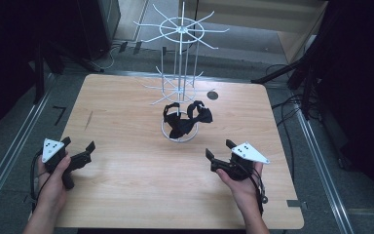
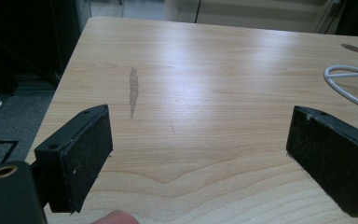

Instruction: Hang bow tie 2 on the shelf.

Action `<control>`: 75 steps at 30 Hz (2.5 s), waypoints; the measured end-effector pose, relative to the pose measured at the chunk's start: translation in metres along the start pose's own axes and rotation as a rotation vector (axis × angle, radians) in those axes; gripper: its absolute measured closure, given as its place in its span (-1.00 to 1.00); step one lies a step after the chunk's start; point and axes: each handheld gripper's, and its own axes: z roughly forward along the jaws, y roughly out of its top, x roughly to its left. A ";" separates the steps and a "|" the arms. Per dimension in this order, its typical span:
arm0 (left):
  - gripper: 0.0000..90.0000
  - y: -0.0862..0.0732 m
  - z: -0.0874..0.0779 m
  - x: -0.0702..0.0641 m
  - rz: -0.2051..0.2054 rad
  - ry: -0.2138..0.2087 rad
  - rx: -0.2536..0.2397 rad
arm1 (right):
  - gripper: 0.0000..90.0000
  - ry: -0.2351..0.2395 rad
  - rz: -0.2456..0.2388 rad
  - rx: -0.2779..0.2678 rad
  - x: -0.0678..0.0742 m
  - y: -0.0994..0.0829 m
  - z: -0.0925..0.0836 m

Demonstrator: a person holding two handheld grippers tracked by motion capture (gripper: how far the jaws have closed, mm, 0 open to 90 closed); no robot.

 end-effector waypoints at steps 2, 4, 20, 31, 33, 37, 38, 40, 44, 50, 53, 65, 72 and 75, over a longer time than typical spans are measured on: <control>-0.84 0.000 0.000 0.000 0.000 0.001 0.001 | -0.58 -0.010 -0.011 0.002 -0.003 -0.002 -0.001; -0.84 0.000 0.000 0.000 0.000 -0.001 0.002 | -0.58 -0.019 -0.009 0.008 -0.007 -0.004 -0.004; -0.84 0.000 0.000 0.000 -0.003 0.002 0.001 | -0.57 -0.099 0.001 0.031 -0.041 -0.026 -0.028; -0.84 0.000 0.000 0.000 -0.003 0.003 0.001 | -0.56 -0.155 0.007 0.058 -0.062 -0.040 -0.044; -0.84 0.000 0.000 0.000 -0.004 0.003 0.002 | -0.56 -0.167 0.021 0.060 -0.067 -0.043 -0.048; -0.84 0.000 0.000 0.000 -0.001 0.002 0.002 | -0.56 -0.188 0.029 0.064 -0.074 -0.047 -0.055; -0.84 0.000 0.000 0.000 -0.001 0.003 0.001 | -0.56 -0.193 0.031 0.065 -0.077 -0.048 -0.057; -0.84 0.000 0.000 -0.001 -0.002 0.003 0.002 | -0.56 -0.201 0.032 0.068 -0.080 -0.050 -0.060; -0.84 0.000 0.000 -0.001 -0.003 0.004 0.001 | -0.55 -0.220 0.043 0.073 -0.086 -0.054 -0.066; -0.84 0.000 0.000 -0.001 -0.001 0.003 0.003 | -0.55 -0.234 0.051 0.072 -0.093 -0.058 -0.074; -0.84 0.000 0.000 -0.001 0.000 0.003 0.003 | -0.55 -0.243 0.051 0.073 -0.096 -0.061 -0.078; -0.84 0.000 0.000 -0.001 0.003 0.004 0.005 | -0.55 -0.276 0.081 0.070 -0.110 -0.069 -0.091; -0.84 0.000 0.000 -0.001 0.002 0.005 0.005 | -0.55 -0.293 0.091 0.066 -0.118 -0.073 -0.097; -0.84 0.000 0.000 -0.001 0.001 0.004 0.005 | -0.55 -0.296 0.094 0.061 -0.121 -0.075 -0.099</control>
